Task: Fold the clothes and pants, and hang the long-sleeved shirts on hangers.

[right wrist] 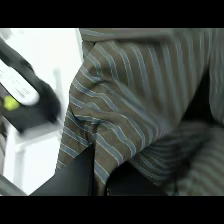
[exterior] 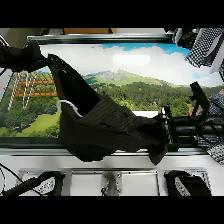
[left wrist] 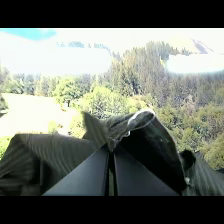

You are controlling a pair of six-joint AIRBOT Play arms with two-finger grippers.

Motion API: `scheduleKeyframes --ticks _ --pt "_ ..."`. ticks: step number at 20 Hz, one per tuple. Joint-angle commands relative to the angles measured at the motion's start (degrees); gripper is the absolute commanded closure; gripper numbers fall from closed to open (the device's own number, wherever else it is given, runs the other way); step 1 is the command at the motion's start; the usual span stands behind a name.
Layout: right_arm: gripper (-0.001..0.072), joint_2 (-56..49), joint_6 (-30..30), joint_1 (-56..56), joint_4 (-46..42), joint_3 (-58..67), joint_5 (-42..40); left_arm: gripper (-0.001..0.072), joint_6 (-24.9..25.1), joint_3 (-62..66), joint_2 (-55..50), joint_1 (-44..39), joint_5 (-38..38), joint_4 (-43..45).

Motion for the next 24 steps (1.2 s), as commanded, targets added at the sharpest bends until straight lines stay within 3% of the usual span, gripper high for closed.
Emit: scheduleKeyframes --ticks 1,5,6,7,8,14,17,24 --pt "0.0699 0.0 -1.4 0.8 13.2 -0.1 -0.4 0.069 -1.0 8.5 -3.9 -0.5 -7.6 -0.9" --pt "0.0698 0.0 -1.3 0.8 21.2 -0.1 -1.5 0.0682 -0.8 11.8 -5.8 -3.9 -6.7 -1.4" --pt "0.0699 0.0 -1.2 0.8 21.7 -0.1 -2.4 0.0461 -0.6 11.6 -5.8 -4.5 -5.2 -1.5" --pt "0.0698 0.0 -1.2 0.8 22.1 -0.1 -3.4 0.0112 -0.6 11.6 -5.7 -4.8 -3.6 -1.5" --pt "0.0698 0.0 -1.2 0.8 22.6 -0.1 -4.4 0.0021 -0.8 11.6 -5.4 -4.7 -1.8 -1.5" --pt "0.0698 0.0 -3.1 0.7 23.3 0.0 -10.9 0.0049 -1.1 11.6 -0.5 -1.9 6.8 -1.4" --pt "0.0698 0.0 -4.5 0.7 23.3 0.0 -14.0 0.0693 -1.0 11.6 2.1 0.8 7.5 -1.3" --pt "0.0698 0.2 -8.5 -8.9 28.5 2.0 -19.7 0.069 -0.9 11.6 5.9 4.6 8.5 -0.8"
